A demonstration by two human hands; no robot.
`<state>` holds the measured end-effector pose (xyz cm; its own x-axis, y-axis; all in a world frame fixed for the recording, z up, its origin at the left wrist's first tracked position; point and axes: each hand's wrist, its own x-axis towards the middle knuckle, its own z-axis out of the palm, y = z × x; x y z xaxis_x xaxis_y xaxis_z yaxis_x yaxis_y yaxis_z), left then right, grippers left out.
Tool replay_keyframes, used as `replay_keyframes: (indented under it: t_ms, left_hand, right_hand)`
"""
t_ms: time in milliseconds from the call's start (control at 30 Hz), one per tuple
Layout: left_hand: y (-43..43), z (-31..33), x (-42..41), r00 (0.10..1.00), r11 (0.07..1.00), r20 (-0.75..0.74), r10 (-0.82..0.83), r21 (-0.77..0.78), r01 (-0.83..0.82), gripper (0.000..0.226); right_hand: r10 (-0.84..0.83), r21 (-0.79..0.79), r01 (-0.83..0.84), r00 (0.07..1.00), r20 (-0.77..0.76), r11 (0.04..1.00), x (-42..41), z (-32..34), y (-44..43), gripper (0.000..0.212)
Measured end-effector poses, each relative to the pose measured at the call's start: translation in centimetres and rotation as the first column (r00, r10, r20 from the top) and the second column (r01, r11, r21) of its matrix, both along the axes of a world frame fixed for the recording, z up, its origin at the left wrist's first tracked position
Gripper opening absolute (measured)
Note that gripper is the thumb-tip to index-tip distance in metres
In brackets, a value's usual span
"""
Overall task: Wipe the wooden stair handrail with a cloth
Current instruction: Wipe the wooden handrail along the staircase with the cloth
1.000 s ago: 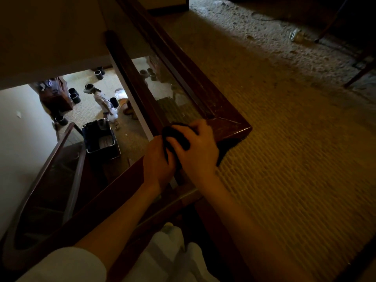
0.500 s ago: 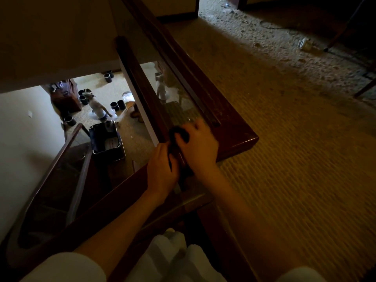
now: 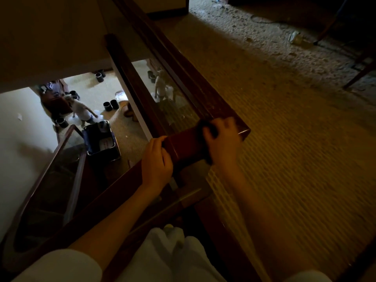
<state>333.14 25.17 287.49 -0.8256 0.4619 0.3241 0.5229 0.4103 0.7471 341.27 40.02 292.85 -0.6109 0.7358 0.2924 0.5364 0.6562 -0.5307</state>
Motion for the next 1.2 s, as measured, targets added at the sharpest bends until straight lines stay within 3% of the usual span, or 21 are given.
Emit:
replay_keyframes:
  t_ms: [67,100,167,267,367,467,567,633,833,933,1000,1067,1133,1200]
  left_hand:
    - [0.2,-0.1,0.2,1.000,1.000,0.008,0.013,-0.006,-0.013,0.040]
    - [0.2,-0.1,0.3,1.000,1.000,0.008,0.017,-0.008,-0.017,0.040]
    - [0.2,-0.2,0.2,1.000,1.000,0.002,0.015,-0.021,-0.014,0.040]
    - [0.2,-0.2,0.0,1.000,0.999,0.019,0.015,-0.033,-0.015,0.037]
    - [0.0,-0.1,-0.1,1.000,1.000,0.001,0.006,-0.018,-0.006,0.035]
    - [-0.3,-0.1,-0.1,1.000,1.000,0.008,0.000,-0.022,0.000,0.036]
    - [-0.2,-0.2,-0.1,1.000,1.000,0.021,0.005,-0.022,-0.004,0.035]
    - [-0.2,-0.3,-0.1,0.999,1.000,0.034,0.006,-0.013,-0.005,0.035]
    - [-0.3,-0.5,-0.4,0.991,0.999,0.124,-0.048,-0.002,0.048,0.038]
    - [-0.6,-0.5,-0.7,0.977,0.997,0.198,-0.079,0.022,0.076,0.039]
    - [-0.8,0.1,-1.8,0.943,0.994,0.319,-0.097,0.074,0.077,0.031]
    - [-0.5,1.4,-3.5,0.824,0.980,0.544,-0.158,0.191,0.062,0.025]
    - [0.6,3.2,-6.0,0.664,0.929,0.691,-0.285,0.370,0.013,0.049]
    - [2.2,4.8,-8.8,0.640,0.860,0.676,-0.366,0.508,-0.044,0.062]
  right_hand:
    - [-0.236,-0.048,0.234,0.971,-0.041,0.971,2.1,-0.4,3.1,0.031]
    - [-0.276,-0.053,0.273,0.960,-0.055,0.961,3.0,-0.5,2.4,0.030]
    - [-0.168,-0.062,0.165,0.984,-0.051,0.984,3.4,-1.0,-1.9,0.027]
    - [0.146,0.013,-0.145,0.987,-0.068,0.989,1.0,-1.4,-8.1,0.023]
    - [0.226,0.119,-0.228,0.974,0.026,0.966,-2.8,0.2,-5.1,0.024]
    - [-0.003,0.065,-0.007,0.989,0.150,0.998,-3.1,0.5,2.9,0.033]
    - [-0.226,-0.008,0.227,0.972,0.056,0.974,0.7,0.3,6.7,0.033]
    - [-0.254,-0.007,0.254,0.967,0.029,0.967,2.3,-0.3,4.5,0.031]
    - [0.121,0.061,-0.124,0.991,0.053,0.990,-1.6,0.2,-4.4,0.020]
    - [0.106,0.026,-0.112,0.977,0.184,0.993,-4.9,1.1,-1.7,0.030]
    - [0.107,-0.093,-0.090,0.975,0.196,0.992,-6.8,1.5,0.5,0.033]
    - [0.126,-0.338,-0.101,0.991,0.051,0.936,-9.1,2.3,1.4,0.035]
    - [0.120,-0.534,-0.191,0.979,-0.166,0.824,-11.8,2.8,1.0,0.035]
    - [0.170,-0.595,-0.306,0.946,-0.275,0.743,-14.0,3.3,-0.3,0.030]
